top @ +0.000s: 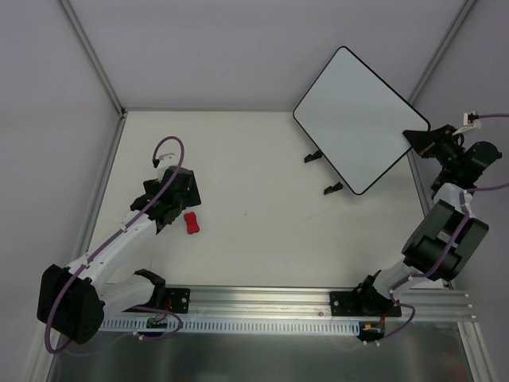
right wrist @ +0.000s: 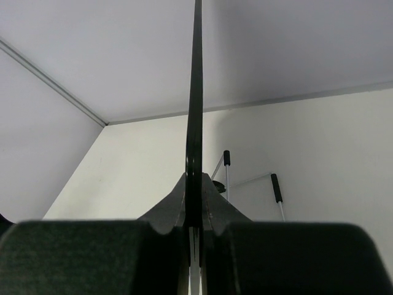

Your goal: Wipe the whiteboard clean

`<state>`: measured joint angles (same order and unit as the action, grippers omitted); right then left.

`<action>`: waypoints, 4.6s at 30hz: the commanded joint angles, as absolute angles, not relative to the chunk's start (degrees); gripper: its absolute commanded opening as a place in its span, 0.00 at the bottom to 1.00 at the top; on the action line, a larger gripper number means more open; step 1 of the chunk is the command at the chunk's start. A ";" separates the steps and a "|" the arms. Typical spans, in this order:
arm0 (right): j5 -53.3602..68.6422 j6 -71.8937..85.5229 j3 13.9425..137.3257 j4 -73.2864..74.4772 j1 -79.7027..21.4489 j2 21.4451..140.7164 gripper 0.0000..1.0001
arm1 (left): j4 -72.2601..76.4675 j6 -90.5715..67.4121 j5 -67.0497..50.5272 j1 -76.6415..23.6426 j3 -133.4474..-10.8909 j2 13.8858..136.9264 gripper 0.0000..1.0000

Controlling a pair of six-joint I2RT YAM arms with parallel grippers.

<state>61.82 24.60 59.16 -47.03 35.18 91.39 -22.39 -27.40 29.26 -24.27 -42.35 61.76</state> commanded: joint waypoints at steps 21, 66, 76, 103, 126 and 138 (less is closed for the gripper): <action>61.52 23.20 45.45 -61.61 36.21 88.59 0.00 | -22.59 -26.19 29.97 -23.91 -42.01 59.77 0.91; 61.26 19.68 28.57 -63.28 42.27 84.90 0.18 | -22.41 -22.94 29.71 -23.91 -43.16 60.82 0.91; 61.79 22.94 28.12 -63.63 42.01 80.69 0.00 | -21.97 -23.99 28.30 -23.99 -42.89 60.21 0.92; 63.28 27.25 22.33 -65.13 43.15 74.70 0.20 | -20.57 -23.73 28.12 -25.05 -40.96 56.43 0.91; 59.94 26.54 18.72 -64.51 46.14 75.67 0.84 | -19.95 -23.99 28.56 -25.22 -40.61 56.07 0.92; 51.34 17.32 18.02 -41.33 47.46 61.80 0.96 | -19.78 -23.64 28.39 -25.40 -40.25 53.88 0.92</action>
